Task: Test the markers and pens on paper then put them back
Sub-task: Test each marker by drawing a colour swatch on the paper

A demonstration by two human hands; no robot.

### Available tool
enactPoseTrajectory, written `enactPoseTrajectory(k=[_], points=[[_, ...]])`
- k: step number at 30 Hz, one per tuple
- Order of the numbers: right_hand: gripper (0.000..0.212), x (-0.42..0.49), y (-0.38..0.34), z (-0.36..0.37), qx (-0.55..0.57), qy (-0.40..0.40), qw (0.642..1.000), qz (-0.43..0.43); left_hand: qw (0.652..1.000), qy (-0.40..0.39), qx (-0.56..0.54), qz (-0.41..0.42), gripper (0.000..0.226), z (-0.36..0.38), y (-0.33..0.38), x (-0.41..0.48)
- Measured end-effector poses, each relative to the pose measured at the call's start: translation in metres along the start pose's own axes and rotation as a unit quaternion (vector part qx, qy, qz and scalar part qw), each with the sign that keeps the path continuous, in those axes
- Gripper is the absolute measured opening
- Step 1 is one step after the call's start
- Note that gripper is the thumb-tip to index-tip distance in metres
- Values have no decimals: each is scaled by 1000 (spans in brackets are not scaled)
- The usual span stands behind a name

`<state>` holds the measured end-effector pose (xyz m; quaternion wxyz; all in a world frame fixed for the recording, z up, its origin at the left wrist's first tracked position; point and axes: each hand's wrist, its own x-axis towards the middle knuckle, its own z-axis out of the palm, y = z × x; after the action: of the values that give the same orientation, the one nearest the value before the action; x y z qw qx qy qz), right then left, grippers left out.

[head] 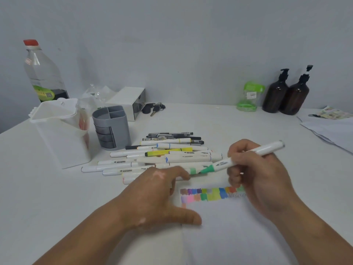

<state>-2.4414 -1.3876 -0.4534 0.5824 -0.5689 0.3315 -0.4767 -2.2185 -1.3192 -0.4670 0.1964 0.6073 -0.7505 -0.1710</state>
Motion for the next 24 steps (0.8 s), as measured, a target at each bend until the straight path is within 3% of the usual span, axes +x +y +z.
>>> enactPoseTrajectory(k=[4, 10, 14, 24], points=[[27, -5, -3, -5, -16, -24, 998, 49, 996, -65, 53, -2, 97, 3, 0, -2], [14, -31, 8, 14, -176, -54, 981, 60, 997, -44, 66, -17, 100, 4, 1, -2], [4, -33, 18, 21, -224, -43, 972, 55, 997, -42, 66, -25, 96, 5, 0, -1], [13, -32, 26, 23, -268, -35, 962, 42, 997, -44, 63, -28, 98, 7, -2, 1]])
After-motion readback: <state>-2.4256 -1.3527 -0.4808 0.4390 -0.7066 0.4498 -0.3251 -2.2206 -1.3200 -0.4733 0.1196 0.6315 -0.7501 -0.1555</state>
